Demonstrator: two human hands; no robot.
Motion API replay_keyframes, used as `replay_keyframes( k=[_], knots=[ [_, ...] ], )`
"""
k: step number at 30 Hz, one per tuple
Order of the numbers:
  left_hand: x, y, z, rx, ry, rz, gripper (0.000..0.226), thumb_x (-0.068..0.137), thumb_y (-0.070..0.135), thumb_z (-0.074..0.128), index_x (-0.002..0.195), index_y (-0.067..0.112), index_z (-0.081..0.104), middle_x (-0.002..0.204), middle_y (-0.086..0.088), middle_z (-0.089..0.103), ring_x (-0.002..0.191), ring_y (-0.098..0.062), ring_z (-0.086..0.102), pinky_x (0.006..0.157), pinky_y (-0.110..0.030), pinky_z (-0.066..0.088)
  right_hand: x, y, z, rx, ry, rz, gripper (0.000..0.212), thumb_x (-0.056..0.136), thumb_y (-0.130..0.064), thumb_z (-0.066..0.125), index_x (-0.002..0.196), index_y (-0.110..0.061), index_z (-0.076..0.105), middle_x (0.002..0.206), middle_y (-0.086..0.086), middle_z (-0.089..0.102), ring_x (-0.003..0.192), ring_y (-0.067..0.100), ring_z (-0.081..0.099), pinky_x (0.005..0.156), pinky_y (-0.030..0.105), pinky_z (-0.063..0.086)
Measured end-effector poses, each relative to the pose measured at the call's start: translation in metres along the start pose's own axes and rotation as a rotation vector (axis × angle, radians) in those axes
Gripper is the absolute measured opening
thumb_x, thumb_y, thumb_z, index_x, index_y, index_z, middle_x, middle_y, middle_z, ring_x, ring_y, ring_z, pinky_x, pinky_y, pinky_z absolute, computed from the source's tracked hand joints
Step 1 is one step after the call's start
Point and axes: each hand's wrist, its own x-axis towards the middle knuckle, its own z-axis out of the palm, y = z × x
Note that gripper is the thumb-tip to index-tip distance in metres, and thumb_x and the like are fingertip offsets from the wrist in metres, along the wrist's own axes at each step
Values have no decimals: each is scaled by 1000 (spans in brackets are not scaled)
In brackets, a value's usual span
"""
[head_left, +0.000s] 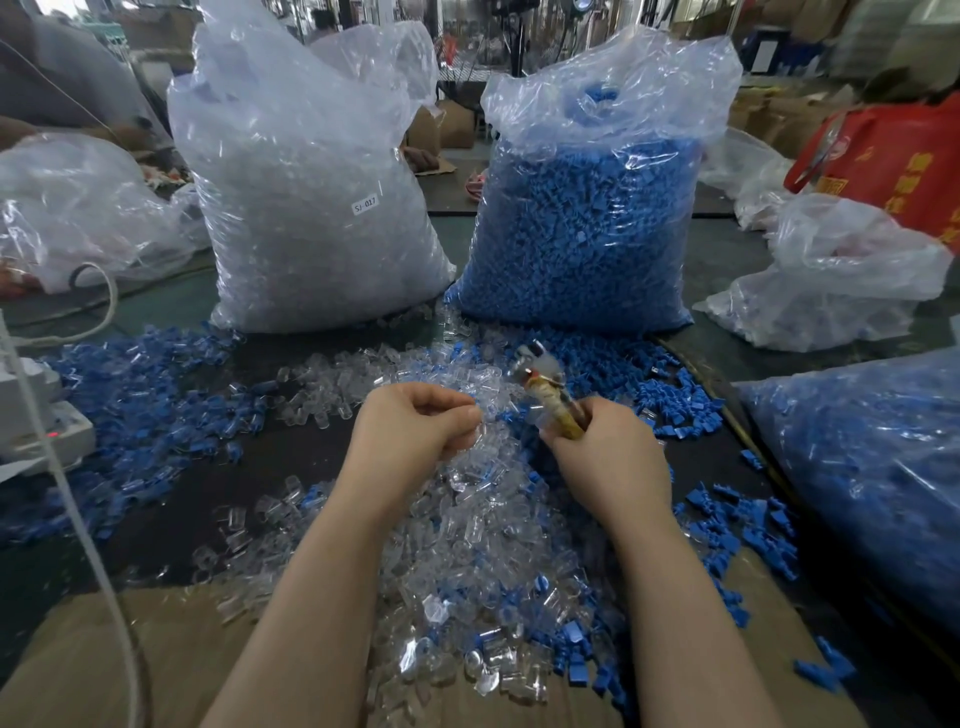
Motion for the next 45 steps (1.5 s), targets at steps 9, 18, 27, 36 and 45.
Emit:
replay_keyframes(
  k=[9,18,27,36,45],
  knots=[
    [-4,8,14,-227,-71,-35,11,84,7,74,94,6,69,79,-7,76,70,-13,73,58,-18,54,-4,-11,-8,696,8,-65,14,87,-30,74,80,-18,69,77,7,71,74,23,65,67,38,53],
    [-8,8,28,-276,-5,-22,6,84,6,73,85,6,68,69,-4,74,62,-10,70,56,-18,53,-7,-13,-8,808,-83,-200,10,91,-16,70,85,-25,70,84,9,68,78,25,61,70,28,54],
    [-10,10,33,72,176,183,10,78,15,78,76,24,76,65,8,72,67,-7,71,70,-26,57,-6,-13,-5,679,1,-280,14,87,-16,72,88,-26,62,70,-16,63,61,2,53,59,27,46],
    [-14,9,36,166,172,351,15,79,12,77,84,26,78,71,15,73,69,3,68,69,-17,57,-7,-15,-5,510,105,-288,18,86,-26,72,83,-32,55,75,-20,62,63,8,53,58,36,46],
    [-12,7,35,151,192,366,15,78,17,80,77,30,74,72,21,71,68,4,67,64,-12,53,-9,-15,-8,660,11,-315,11,89,-15,67,90,-24,62,78,0,65,69,23,58,65,47,51]
  ],
)
